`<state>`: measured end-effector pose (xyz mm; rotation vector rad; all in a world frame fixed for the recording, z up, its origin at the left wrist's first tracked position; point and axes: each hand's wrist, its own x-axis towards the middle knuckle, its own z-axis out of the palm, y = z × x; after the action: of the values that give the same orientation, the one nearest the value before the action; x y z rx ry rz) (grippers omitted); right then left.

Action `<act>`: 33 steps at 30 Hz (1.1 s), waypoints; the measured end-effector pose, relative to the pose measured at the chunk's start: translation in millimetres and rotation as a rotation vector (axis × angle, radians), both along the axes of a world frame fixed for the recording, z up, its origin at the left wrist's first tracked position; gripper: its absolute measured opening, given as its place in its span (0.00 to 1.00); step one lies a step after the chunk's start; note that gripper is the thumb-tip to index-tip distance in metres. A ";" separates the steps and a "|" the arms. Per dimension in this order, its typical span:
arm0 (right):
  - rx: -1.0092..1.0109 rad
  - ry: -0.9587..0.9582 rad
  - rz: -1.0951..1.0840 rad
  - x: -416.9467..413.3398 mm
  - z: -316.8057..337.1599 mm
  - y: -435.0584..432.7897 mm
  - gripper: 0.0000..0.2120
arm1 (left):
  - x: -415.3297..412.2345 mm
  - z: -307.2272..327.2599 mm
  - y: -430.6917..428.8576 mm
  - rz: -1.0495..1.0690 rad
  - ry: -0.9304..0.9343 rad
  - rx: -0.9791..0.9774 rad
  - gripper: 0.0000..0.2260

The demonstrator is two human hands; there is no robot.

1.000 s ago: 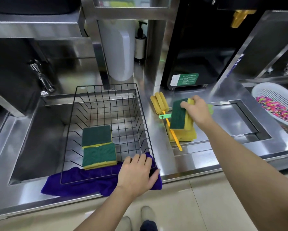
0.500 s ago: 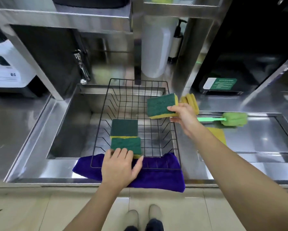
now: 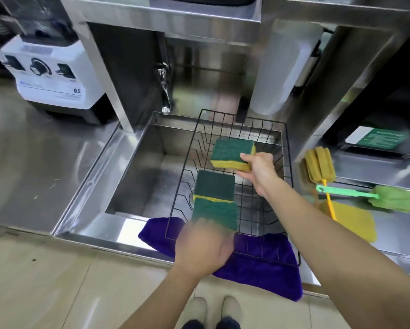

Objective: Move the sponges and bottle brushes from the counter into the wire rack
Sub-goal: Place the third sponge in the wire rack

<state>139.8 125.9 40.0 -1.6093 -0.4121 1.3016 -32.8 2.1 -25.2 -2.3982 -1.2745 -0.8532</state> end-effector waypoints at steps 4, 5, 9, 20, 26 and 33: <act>-0.077 -0.168 0.052 -14.7 -10.3 9.3 0.23 | 0.5 0.0 0.8 0.009 -0.011 -0.002 0.20; -0.082 -0.208 0.092 -18.0 -11.6 9.8 0.22 | 0.7 0.4 0.8 0.010 -0.013 -0.003 0.20; -0.105 -0.284 0.248 -19.3 -22.7 9.5 0.16 | 0.7 -0.1 0.3 0.011 -0.014 -0.022 0.19; -0.166 -0.513 0.422 -7.7 -39.3 18.6 0.11 | 0.8 1.8 0.1 0.005 -0.002 -0.064 0.17; -0.205 -0.687 0.499 -14.2 -33.2 17.0 0.20 | 1.1 4.2 0.6 0.010 0.003 -0.088 0.16; -0.181 -0.791 0.505 -9.4 -16.7 -4.3 0.23 | -0.3 6.9 1.3 0.005 0.025 -0.103 0.16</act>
<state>130.4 121.5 23.3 -2.2404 -1.2765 1.0110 -33.1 3.5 -18.3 -2.4751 -1.3449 -0.7717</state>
